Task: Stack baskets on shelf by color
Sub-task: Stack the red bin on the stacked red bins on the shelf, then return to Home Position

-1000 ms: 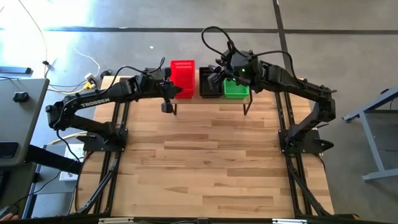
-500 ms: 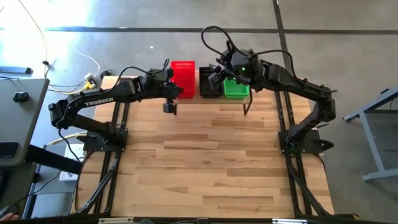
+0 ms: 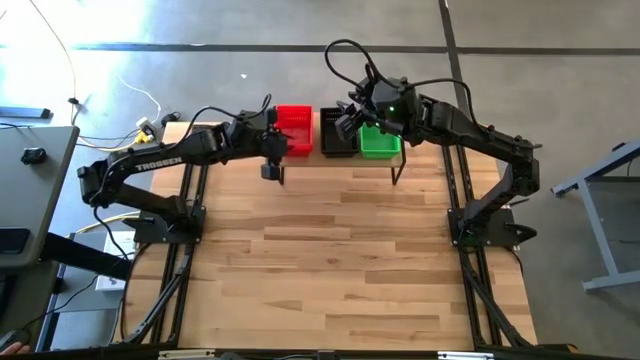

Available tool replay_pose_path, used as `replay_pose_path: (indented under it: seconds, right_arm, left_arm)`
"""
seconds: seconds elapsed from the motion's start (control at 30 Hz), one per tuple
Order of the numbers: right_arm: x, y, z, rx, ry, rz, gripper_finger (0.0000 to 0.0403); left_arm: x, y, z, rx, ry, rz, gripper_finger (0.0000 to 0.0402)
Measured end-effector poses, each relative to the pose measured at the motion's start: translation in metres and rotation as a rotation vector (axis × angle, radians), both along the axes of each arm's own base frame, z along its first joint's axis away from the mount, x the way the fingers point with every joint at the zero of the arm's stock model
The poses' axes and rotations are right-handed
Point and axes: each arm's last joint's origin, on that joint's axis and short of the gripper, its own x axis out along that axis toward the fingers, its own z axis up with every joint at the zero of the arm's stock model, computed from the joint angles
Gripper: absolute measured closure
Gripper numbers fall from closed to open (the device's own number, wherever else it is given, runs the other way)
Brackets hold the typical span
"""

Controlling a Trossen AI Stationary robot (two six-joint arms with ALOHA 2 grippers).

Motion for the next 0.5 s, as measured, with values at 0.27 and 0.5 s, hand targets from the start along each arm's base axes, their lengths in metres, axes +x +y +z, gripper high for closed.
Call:
replay_pose_path:
  seconds: [0.27,0.5]
  right_arm:
    - [0.000,0.000,0.000,0.017,-0.016,-0.008,0.0247]
    - [0.001,0.001,0.000,0.066,-0.053,0.001,0.0247]
  left_arm:
    - [-0.008,-0.012,0.015,-0.007,-0.082,0.005,0.0256]
    - [-0.016,-0.024,0.022,-0.103,-0.151,0.048,0.0248]
